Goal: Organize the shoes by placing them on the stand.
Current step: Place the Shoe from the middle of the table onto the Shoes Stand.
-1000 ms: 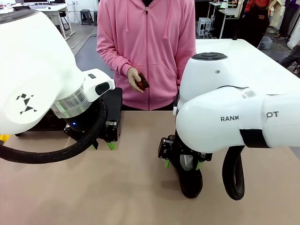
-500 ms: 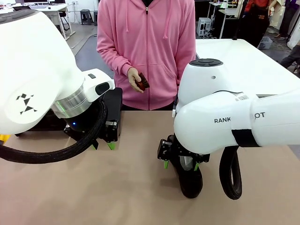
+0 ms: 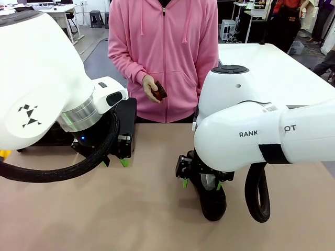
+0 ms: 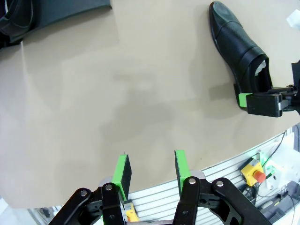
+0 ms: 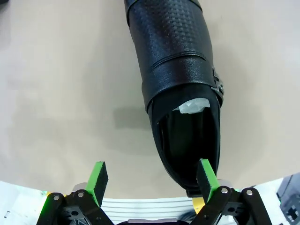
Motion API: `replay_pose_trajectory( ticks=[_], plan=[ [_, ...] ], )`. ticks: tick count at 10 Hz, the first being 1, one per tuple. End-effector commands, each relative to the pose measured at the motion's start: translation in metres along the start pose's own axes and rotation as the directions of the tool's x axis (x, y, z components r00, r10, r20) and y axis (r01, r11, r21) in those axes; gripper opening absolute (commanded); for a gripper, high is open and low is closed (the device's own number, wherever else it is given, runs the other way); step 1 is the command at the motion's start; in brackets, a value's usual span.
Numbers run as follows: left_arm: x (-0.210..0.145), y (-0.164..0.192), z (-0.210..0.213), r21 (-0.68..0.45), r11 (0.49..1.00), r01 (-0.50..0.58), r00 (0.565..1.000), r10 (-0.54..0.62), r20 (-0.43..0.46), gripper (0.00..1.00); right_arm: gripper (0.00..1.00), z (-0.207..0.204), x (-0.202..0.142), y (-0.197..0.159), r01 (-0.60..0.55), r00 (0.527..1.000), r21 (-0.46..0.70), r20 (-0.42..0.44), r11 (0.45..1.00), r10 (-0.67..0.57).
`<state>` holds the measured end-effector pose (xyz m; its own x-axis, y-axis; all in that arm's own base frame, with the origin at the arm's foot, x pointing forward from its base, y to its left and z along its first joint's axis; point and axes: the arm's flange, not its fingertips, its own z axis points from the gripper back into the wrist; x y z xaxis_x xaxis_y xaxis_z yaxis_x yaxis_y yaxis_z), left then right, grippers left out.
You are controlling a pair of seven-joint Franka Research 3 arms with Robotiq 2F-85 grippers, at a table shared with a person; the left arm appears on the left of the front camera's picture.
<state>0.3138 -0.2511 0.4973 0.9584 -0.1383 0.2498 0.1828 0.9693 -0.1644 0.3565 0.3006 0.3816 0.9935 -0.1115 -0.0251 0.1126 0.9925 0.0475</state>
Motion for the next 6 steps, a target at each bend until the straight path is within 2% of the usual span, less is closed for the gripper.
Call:
replay_pose_trajectory(
  ticks=[1, 3, 6],
  plan=[
    [0.001, 0.002, 0.001, -0.002, 1.000, 0.010, 1.000, -0.010, -0.002, 0.51, 1.00, 0.026, -0.014, -0.013, -0.117, 0.993, 0.048, 0.035, 0.992, 0.115],
    [0.001, 0.002, 0.001, -0.002, 1.000, 0.010, 1.000, -0.010, -0.002, 0.51, 1.00, 0.083, -0.027, -0.060, -0.119, 0.988, 0.026, 0.104, 0.993, 0.115],
    [0.001, 0.002, 0.001, -0.002, 1.000, 0.010, 1.000, -0.010, -0.002, 0.51, 1.00, 0.138, -0.010, -0.134, -0.063, 0.987, 0.019, 0.147, 0.998, 0.060]
  ],
)
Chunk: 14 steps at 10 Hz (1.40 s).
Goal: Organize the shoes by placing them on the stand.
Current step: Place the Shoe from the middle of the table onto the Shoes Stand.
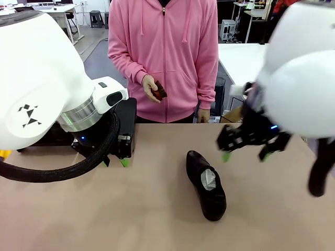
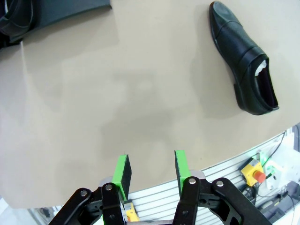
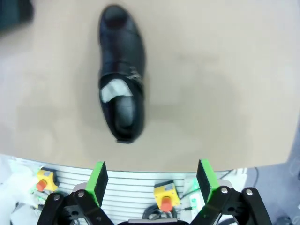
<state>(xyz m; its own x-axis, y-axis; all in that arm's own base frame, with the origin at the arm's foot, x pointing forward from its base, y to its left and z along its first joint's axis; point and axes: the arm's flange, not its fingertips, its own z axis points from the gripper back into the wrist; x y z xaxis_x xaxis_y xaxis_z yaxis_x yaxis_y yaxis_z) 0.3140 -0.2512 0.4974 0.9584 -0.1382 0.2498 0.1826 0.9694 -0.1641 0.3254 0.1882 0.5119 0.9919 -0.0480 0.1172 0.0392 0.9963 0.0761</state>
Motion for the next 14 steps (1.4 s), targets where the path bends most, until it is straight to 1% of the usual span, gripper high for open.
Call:
replay_pose_trajectory(
  ticks=[1, 2, 3, 4, 5, 6, 7, 8, 10, 12, 14],
  plan=[
    [0.000, 0.000, 0.000, 0.000, 1.000, 0.000, 1.000, 0.000, 0.000, 0.51, 1.00, 0.008, 0.021, -0.055, 0.085, 0.996, -0.022, 0.008, 0.996, -0.084],
    [-0.010, -0.029, -0.023, 0.049, 0.999, -0.004, 1.000, 0.003, 0.016, 0.51, 1.00, 0.011, 0.029, -0.082, 0.205, 0.979, -0.032, 0.015, 0.978, -0.205],
    [-0.018, -0.060, -0.040, 0.075, 0.996, -0.058, 0.997, 0.054, 0.060, 0.51, 1.00, 0.012, 0.033, -0.102, 0.294, 0.956, -0.040, 0.025, 0.955, -0.293],
    [-0.020, -0.085, -0.056, 0.052, 0.990, -0.130, 0.991, 0.127, 0.048, 0.51, 1.00, 0.011, 0.036, -0.117, 0.369, 0.929, -0.039, 0.035, 0.929, -0.368],
    [-0.011, -0.113, -0.073, 0.024, 0.992, -0.124, 0.992, 0.123, 0.043, 0.51, 1.00, 0.007, 0.040, -0.127, 0.456, 0.890, -0.038, 0.041, 0.889, -0.455],
    [-0.001, -0.136, -0.085, 0.025, 0.991, -0.134, 0.990, 0.132, 0.054, 0.51, 1.00, 0.018, 0.035, -0.121, 0.288, 0.958, -0.027, 0.020, 0.957, -0.287],
    [0.009, -0.156, -0.095, 0.037, 0.984, -0.174, 0.984, 0.173, 0.040, 0.51, 1.00, 0.018, 0.035, -0.121, 0.288, 0.958, -0.027, 0.020, 0.957, -0.287],
    [0.012, -0.173, -0.107, 0.054, 0.978, -0.200, 0.980, 0.200, 0.020, 0.51, 1.00, 0.018, 0.035, -0.121, 0.288, 0.958, -0.027, 0.020, 0.957, -0.287],
    [0.021, -0.188, -0.132, 0.044, 0.968, -0.246, 0.969, 0.246, -0.007, 0.51, 1.00, 0.018, 0.035, -0.121, 0.288, 0.958, -0.027, 0.020, 0.957, -0.287],
    [0.030, -0.195, -0.147, 0.044, 0.971, -0.235, 0.971, 0.237, -0.030, 0.51, 1.00, 0.018, 0.035, -0.121, 0.288, 0.958, -0.027, 0.020, 0.957, -0.287],
    [0.034, -0.206, -0.153, 0.040, 0.976, -0.213, 0.976, 0.214, -0.044, 0.51, 1.00, 0.018, 0.035, -0.121, 0.288, 0.958, -0.027, 0.020, 0.957, -0.287]
  ],
)
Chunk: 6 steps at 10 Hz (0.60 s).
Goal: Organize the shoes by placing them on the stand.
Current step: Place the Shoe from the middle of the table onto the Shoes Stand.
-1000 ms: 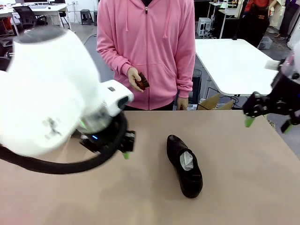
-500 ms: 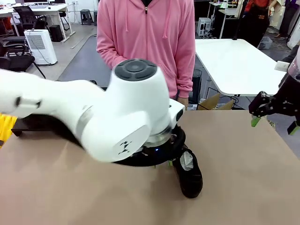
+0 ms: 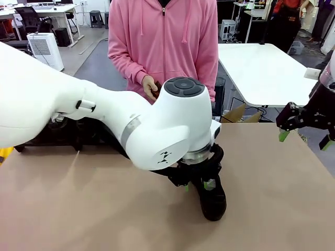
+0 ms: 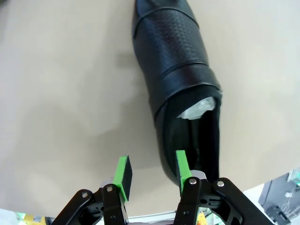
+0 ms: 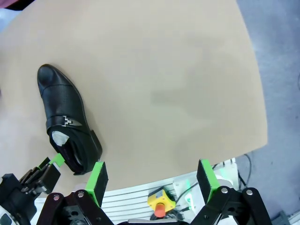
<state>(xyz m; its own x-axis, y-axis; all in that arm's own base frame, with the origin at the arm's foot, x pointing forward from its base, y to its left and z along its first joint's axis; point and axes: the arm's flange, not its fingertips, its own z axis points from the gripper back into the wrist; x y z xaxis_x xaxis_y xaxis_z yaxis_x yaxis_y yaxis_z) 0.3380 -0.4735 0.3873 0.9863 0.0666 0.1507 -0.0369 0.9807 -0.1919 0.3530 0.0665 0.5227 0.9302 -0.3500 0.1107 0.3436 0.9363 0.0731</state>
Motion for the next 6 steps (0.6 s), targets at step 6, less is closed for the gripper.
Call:
replay_pose_trajectory(
  ticks=[6],
  plan=[
    [0.015, -0.021, -0.028, 0.056, 0.998, -0.027, 0.998, 0.030, -0.057, 0.51, 1.00, 0.002, 0.001, -0.001, -0.018, 1.000, 0.009, -0.002, 1.000, 0.018]
  ],
)
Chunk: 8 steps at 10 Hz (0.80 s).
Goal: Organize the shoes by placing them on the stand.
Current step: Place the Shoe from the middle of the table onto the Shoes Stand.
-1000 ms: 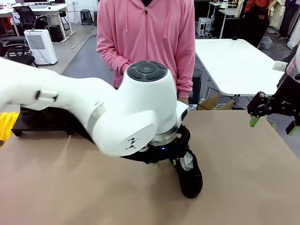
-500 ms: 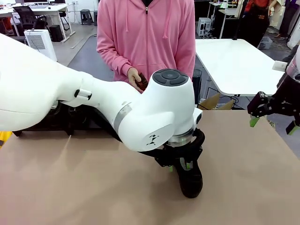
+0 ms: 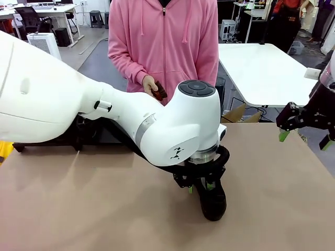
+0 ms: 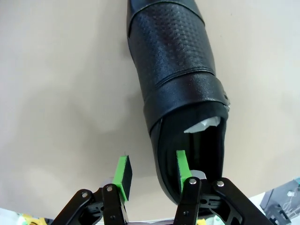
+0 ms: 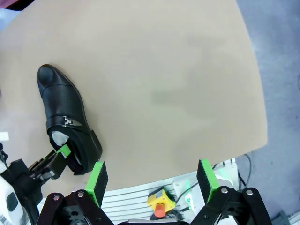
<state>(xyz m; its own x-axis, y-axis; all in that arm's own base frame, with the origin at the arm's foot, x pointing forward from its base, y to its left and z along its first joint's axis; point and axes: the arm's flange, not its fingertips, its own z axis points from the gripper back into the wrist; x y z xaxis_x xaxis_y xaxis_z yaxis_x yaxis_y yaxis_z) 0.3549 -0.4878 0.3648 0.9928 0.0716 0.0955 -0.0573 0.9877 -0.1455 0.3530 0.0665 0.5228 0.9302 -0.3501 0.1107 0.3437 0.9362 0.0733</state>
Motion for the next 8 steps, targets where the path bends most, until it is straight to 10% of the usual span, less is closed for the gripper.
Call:
replay_pose_trajectory(
  ticks=[1, 3, 6, 8],
  plan=[
    [0.0048, -0.0120, -0.0042, 0.012, 1.000, -0.015, 1.000, 0.015, -0.014, 0.51, 1.00, 0.0017, 0.0008, -0.0013, -0.018, 1.000, 0.008, -0.002, 1.000, 0.018],
    [0.0088, -0.0118, -0.0124, 0.040, 0.999, -0.009, 0.999, 0.010, -0.042, 0.49, 1.00, 0.0017, 0.0008, -0.0013, -0.018, 1.000, 0.008, -0.002, 1.000, 0.018],
    [0.0089, -0.0102, -0.0122, 0.051, 0.999, -0.003, 0.999, 0.005, -0.047, 0.03, 1.00, 0.0017, 0.0008, -0.0013, -0.018, 1.000, 0.008, -0.002, 1.000, 0.018],
    [0.0109, -0.0083, -0.0140, 0.047, 0.999, -0.004, 0.998, 0.007, -0.059, 0.00, 1.00, 0.0017, 0.0008, -0.0013, -0.018, 1.000, 0.008, -0.002, 1.000, 0.018]
  ],
)
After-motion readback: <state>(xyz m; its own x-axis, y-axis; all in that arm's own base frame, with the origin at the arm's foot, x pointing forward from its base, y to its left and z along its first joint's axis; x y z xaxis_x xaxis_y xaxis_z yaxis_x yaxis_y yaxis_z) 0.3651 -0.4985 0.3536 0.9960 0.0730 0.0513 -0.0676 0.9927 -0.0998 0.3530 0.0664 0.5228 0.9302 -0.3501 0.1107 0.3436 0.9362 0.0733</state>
